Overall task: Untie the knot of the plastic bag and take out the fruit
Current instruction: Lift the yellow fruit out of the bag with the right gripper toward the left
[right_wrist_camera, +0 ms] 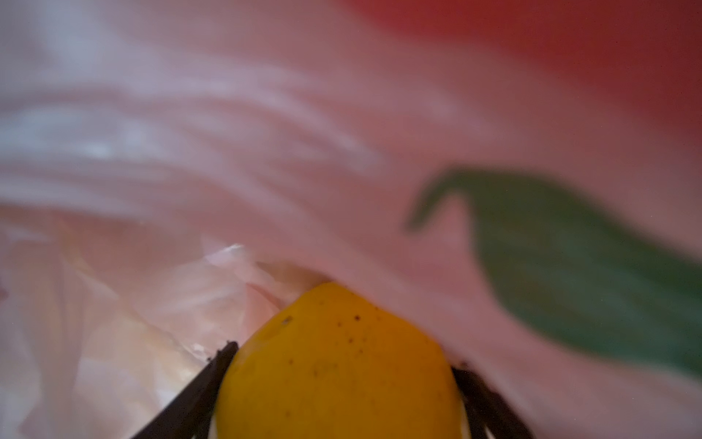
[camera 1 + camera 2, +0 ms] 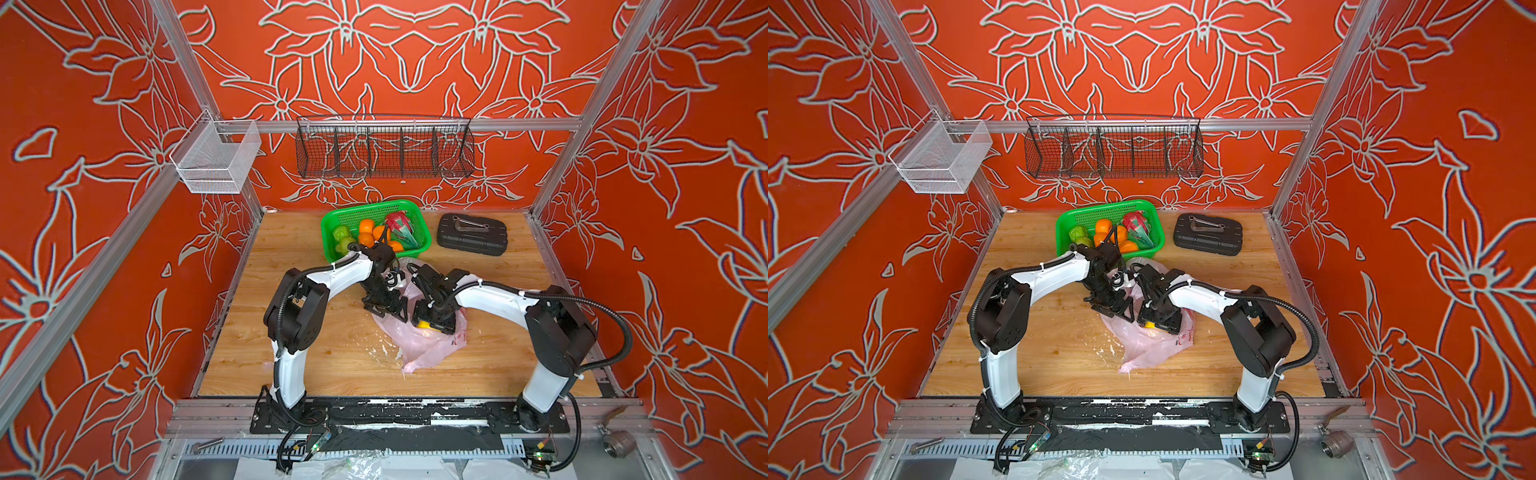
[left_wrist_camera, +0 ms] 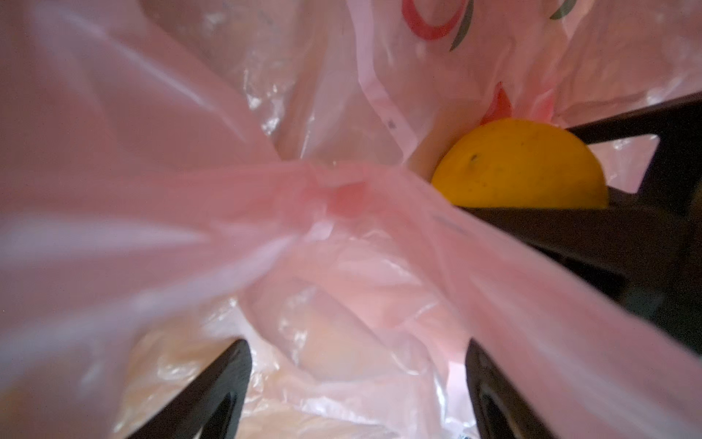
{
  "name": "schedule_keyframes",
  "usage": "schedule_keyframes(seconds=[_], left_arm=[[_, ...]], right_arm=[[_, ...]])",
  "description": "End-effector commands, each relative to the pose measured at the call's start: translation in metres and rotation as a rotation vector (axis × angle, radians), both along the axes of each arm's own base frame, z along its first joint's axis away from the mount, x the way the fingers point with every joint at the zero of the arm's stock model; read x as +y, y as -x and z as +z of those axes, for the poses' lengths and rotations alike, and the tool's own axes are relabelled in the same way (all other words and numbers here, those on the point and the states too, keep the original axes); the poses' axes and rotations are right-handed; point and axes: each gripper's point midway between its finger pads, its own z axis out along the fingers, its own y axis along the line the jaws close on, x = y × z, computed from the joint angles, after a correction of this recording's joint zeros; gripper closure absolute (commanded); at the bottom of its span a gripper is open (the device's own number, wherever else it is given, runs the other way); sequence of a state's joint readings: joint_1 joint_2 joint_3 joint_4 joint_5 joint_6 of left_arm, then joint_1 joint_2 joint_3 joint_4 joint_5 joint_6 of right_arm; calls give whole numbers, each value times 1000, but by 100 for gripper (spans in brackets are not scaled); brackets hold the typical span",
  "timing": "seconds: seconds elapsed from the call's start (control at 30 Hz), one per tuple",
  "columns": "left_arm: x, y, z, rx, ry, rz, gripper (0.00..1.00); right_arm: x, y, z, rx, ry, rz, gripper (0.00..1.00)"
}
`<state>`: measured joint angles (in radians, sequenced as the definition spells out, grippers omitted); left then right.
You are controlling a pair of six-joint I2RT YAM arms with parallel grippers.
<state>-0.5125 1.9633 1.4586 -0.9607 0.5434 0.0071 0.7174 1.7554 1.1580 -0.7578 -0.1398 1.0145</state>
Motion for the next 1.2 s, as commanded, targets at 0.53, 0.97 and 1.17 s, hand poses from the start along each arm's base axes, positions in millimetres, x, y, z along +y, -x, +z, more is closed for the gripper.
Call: schedule_keyframes(seconds=[0.53, 0.97, 1.17], left_arm=[[1, 4, -1, 13, -20, -19, 13], [-8, -7, 67, -191, 113, -3, 5], [-19, -12, 134, -387, 279, -30, 4]], right_arm=[[6, -33, 58, -186, -192, -114, 40], [-6, -25, 120, -331, -306, -153, 42], [-28, -30, 147, -387, -346, -254, 42]])
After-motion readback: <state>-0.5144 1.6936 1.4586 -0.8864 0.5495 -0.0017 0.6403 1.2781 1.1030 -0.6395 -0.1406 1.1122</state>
